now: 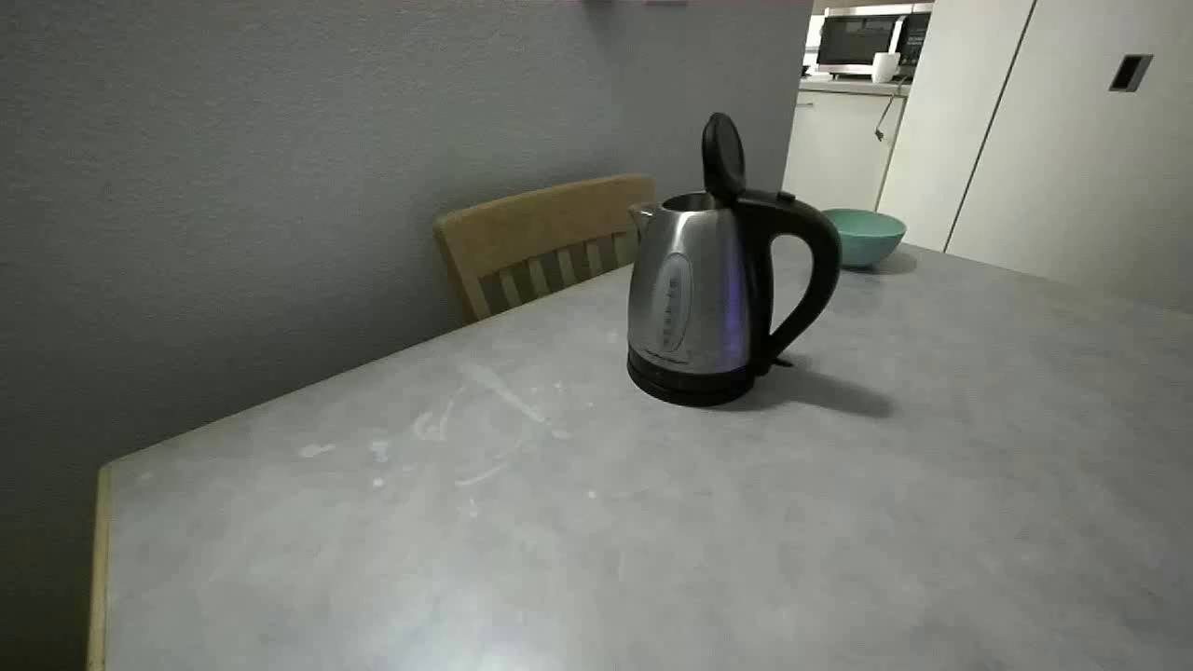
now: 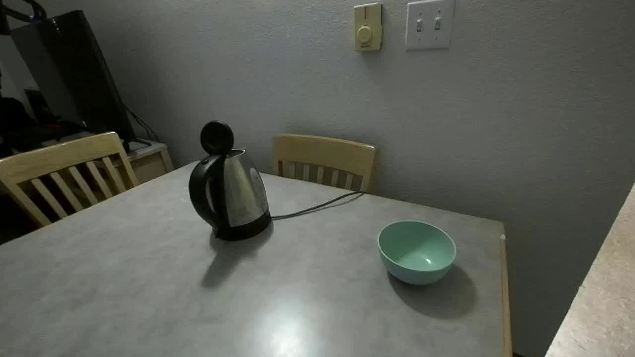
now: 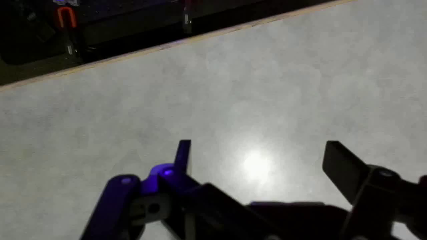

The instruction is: Close the lid on the electric kettle

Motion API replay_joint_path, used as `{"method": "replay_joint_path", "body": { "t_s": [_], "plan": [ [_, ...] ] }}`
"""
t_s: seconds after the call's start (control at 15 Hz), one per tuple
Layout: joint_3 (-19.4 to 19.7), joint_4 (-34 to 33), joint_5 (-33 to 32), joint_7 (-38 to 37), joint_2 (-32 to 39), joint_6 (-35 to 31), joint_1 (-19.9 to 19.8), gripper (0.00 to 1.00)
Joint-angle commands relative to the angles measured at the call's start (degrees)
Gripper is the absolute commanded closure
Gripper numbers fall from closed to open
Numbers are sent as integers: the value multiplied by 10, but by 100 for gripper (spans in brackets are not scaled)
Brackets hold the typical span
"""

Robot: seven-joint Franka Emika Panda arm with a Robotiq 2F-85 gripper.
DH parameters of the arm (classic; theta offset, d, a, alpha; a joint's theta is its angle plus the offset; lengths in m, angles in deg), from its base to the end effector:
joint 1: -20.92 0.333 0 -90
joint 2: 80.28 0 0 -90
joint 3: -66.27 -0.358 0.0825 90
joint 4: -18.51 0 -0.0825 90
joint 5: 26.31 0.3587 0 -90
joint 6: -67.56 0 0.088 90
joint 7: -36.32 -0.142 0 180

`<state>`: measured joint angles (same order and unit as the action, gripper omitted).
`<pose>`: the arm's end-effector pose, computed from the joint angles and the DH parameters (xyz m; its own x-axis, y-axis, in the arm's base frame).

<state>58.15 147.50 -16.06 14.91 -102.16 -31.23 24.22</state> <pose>0.3652 0.1027 0.5152 0.9589 -0.2182 -0.1816 -0.2315 -0.9713 -0.0554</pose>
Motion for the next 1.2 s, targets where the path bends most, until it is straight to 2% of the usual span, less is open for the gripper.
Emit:
{"method": "replay_joint_path", "body": {
  "t_s": [0.0,0.07,0.67,0.93,1.13],
  "plan": [
    [-1,-1,0,0,0,1,-1,0],
    [-1,-1,0,0,0,-12,-2,0],
    [32,25,30,100,22,-309,5,0],
    [53,21,83,94,57,-391,4,0],
    [61,16,122,64,100,-486,-3,0]
  ]
}}
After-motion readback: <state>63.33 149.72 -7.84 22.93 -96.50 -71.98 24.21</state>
